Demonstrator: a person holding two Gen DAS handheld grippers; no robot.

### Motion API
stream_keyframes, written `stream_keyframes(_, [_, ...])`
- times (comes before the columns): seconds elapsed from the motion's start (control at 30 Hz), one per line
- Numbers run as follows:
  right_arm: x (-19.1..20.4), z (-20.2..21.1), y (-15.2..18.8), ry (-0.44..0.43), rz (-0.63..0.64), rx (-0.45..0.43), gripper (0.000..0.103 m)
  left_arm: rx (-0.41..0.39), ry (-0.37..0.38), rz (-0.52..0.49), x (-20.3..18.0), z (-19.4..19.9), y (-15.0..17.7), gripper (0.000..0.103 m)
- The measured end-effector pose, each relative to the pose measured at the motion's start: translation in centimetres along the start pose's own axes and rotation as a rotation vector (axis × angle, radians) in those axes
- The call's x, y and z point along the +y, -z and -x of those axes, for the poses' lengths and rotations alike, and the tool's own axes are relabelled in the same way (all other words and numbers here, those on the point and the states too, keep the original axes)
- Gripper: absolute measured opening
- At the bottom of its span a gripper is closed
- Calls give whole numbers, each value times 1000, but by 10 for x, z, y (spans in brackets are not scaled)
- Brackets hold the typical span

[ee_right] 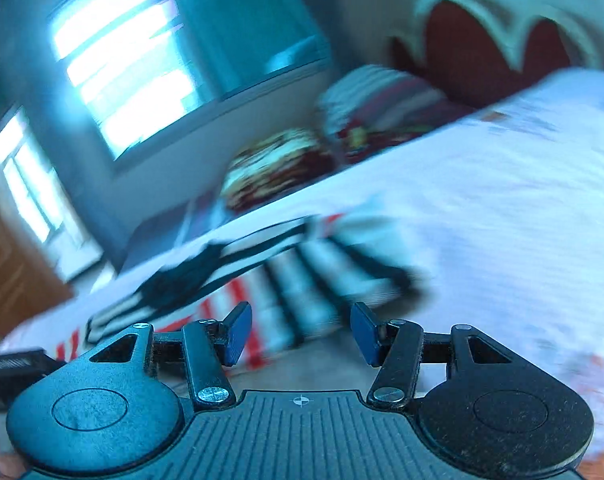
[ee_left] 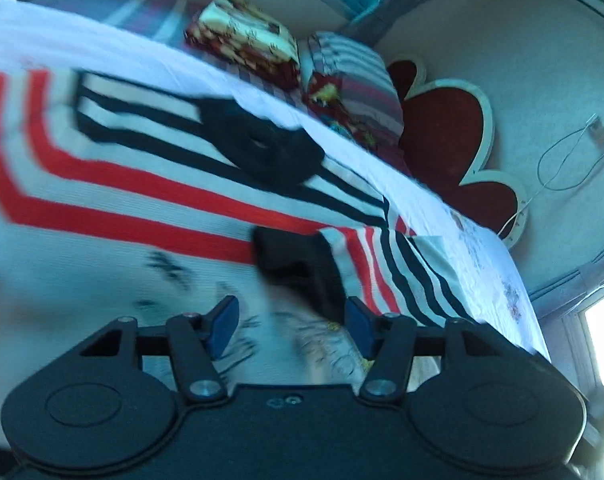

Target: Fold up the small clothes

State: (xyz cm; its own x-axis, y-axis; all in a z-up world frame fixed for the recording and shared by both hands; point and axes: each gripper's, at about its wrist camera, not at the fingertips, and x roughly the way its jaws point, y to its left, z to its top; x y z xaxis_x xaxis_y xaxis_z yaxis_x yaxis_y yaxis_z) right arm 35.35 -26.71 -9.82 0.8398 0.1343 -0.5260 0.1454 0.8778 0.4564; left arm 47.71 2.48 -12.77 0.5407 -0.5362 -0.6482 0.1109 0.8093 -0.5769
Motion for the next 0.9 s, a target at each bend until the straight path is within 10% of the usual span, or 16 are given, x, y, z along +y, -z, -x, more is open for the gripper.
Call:
stream_keyframes(0.23, [-90, 23, -17, -2, -397, -2, 55, 24, -66, -14, -17, -49, -10, 6])
stream_keyframes(0.43, [-123, 18, -19, -142, -643, 27, 55, -54, -109, -114, -16, -18, -18, 5])
stream_keyframes(0.9, [-121, -32, -28, -265, -726, 161, 55, -81, -204, -134, 27, 12, -26, 5])
